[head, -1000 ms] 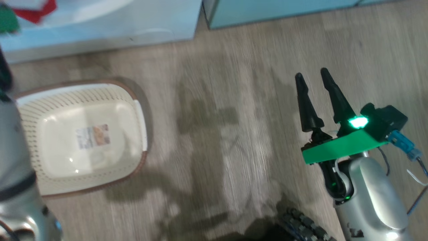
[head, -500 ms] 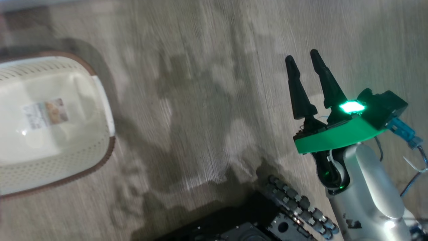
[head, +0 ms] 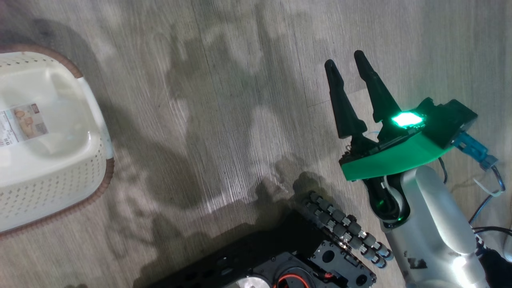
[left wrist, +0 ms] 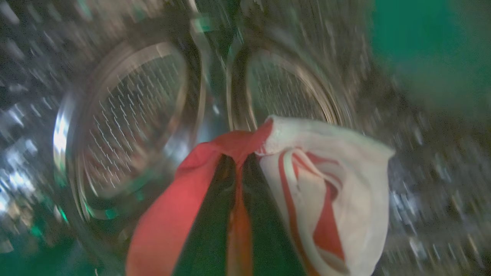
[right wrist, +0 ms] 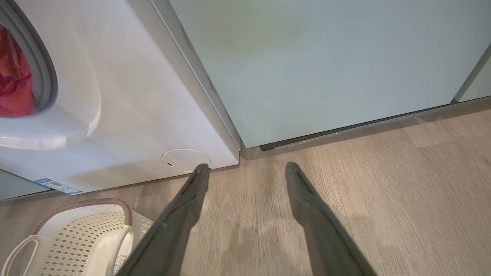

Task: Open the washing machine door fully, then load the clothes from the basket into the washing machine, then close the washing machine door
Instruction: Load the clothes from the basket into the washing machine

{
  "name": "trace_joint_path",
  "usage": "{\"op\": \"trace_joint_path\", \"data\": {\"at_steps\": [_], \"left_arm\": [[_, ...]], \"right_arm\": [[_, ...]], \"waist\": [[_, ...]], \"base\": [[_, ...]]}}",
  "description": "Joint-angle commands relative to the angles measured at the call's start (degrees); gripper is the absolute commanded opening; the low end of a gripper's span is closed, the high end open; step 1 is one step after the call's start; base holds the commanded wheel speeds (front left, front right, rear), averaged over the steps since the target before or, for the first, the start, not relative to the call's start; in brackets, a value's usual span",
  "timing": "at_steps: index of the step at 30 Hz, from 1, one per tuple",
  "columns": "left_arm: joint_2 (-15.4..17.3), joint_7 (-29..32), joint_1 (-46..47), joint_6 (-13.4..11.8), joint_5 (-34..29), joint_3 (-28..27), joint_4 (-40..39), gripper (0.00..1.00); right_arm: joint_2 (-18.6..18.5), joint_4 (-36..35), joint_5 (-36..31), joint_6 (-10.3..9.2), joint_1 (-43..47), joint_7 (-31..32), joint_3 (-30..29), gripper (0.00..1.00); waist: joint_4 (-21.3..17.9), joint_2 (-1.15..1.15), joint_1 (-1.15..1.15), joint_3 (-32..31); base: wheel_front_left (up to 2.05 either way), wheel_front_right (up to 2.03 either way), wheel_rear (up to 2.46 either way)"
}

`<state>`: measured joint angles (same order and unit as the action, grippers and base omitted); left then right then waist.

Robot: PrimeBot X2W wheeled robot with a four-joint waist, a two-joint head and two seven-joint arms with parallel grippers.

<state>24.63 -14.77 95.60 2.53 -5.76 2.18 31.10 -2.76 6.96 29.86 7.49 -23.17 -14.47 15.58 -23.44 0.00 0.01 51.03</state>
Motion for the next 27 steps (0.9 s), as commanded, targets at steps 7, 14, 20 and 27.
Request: {"op": "trace_joint_path", "data": {"at_steps": [7,14,20,27], "left_arm": [[3.77,-0.23,0.82,-2.03,1.37,1.55,3.32,0.0],[5.13,-0.23,-0.24,-1.48,2.06,2.57,13.56,0.0],[5.61,-0.23,1.67,-0.98,1.28,4.34,19.59,0.0],[6.17,-0.23,4.37,-1.65,0.92,5.78,22.64,1.0]], "right_arm": [[-0.11,-1.1,0.78,0.0,0.76,-0.53,1.38,1.0],[-0.11,-1.18,0.92,0.0,0.44,-0.53,1.17,1.0],[-0.11,-1.09,1.31,0.0,0.19,-0.53,1.59,1.0],[-0.11,-1.01,2.15,0.0,-0.31,-0.53,1.93,1.0]], "waist": [[-0.24,0.0,-0.01,0.29],[-0.26,0.0,-0.01,0.81],[-0.61,0.0,-0.01,1.12],[-1.31,0.0,-0.01,1.36]], "base": [[0.0,0.0,0.0],[0.0,0.0,0.0],[0.0,0.0,0.0],[0.0,0.0,0.0]]}}
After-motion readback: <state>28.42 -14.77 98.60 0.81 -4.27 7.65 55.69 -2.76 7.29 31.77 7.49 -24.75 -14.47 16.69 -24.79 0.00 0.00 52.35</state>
